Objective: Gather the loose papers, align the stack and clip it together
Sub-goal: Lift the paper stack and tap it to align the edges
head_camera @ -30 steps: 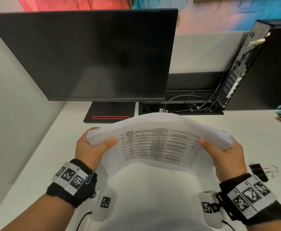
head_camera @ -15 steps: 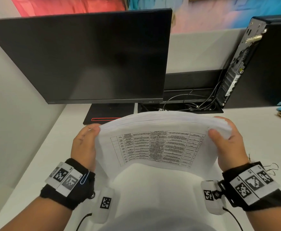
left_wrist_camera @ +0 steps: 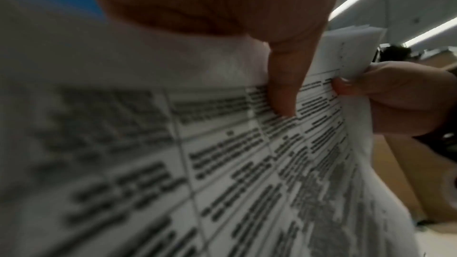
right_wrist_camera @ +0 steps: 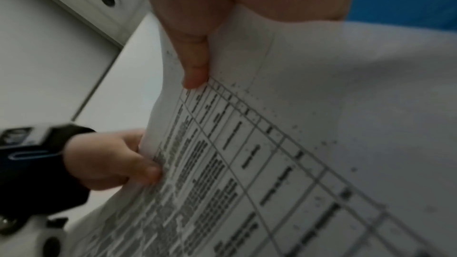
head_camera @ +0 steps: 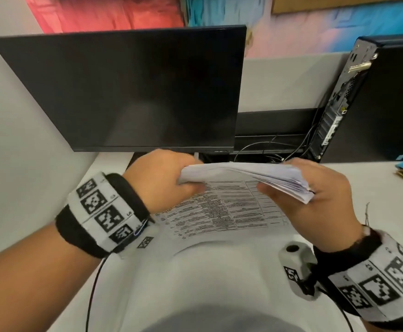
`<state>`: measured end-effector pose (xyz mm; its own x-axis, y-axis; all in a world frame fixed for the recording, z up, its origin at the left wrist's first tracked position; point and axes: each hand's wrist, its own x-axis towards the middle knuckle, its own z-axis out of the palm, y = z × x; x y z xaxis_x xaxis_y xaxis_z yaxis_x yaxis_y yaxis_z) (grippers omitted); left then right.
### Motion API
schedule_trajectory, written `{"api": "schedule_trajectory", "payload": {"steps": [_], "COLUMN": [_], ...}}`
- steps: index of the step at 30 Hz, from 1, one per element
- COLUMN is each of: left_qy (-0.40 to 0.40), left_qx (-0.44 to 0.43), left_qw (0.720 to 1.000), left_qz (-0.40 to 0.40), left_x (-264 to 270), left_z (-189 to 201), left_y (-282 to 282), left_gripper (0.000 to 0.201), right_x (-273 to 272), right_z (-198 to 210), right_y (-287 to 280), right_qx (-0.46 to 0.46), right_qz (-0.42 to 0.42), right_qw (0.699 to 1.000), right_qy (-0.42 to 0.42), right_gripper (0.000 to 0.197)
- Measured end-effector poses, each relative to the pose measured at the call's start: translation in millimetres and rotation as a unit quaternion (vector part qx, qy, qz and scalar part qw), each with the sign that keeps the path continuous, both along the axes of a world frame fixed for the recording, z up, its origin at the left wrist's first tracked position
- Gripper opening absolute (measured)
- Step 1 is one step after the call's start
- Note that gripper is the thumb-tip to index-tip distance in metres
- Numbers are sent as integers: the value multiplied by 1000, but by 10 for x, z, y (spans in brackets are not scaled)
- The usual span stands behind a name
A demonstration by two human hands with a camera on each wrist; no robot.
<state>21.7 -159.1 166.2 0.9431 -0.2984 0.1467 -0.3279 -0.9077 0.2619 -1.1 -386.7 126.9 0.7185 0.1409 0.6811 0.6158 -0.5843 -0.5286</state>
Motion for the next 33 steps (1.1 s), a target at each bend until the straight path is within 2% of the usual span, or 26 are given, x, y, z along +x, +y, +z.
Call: {"api": "schedule_trajectory", "payload": {"steps": [1,2,4,6,8,10,12,14,15,17,19,20,22,24,27,29,31,33], "left_qy": [35,49,41,29,22,19,20,23,17,0,-38,-52,-63,-50,3,23,-11,-84], "left_qx": [-18,-32,-59,-114,-204,-280,-331,-377,-403,-466,-499,-509,-525,-532,-529,-527,-529,-532], "left_qw": [999,998,997,992,979,959,942,924,912,881,861,854,842,838,840,840,843,842], "left_qz": [-6,-15,-36,-34,-3,30,52,65,73,82,91,94,104,107,122,126,101,35], "left_x": [17,25,12,-15,-20,-18,-16,-26,-23,-38,-88,-121,-194,-241,-256,-230,-198,-189], "left_z": [19,22,3,-44,-110,-145,-154,-155,-177,-224,-288,-330,-428,-560,-749,-761,-666,-480], "left_y": [-5,-12,1,52,152,224,247,222,215,169,87,43,-38,-72,-67,-42,-19,5], "left_gripper": [9,17,29,26,25,37,42,20,14,10,13,17,23,24,23,28,42,59], "right_x": [-5,-19,-3,63,174,268,336,371,367,312,224,179,115,89,109,110,113,104], "right_z": [67,142,240,272,273,210,114,28,12,22,43,53,18,-79,-223,-187,-96,32], "right_y": [8,12,-65,-218,-388,-529,-577,-473,-386,-167,29,107,201,255,263,237,195,152], "right_qx": [-12,-9,56,40,21,126,315,447,476,487,442,415,395,384,373,384,379,354], "right_qz": [-8,-11,13,9,-26,-28,39,112,128,120,81,59,35,30,31,43,48,34], "right_qw": [1000,1000,992,974,962,947,891,834,822,827,870,890,905,905,896,888,897,921], "right_qy": [-7,15,116,223,273,295,325,304,286,252,204,178,154,179,239,251,221,157], "right_gripper": [25,21,10,16,24,46,67,76,74,57,35,29,30,36,49,52,47,44]}}
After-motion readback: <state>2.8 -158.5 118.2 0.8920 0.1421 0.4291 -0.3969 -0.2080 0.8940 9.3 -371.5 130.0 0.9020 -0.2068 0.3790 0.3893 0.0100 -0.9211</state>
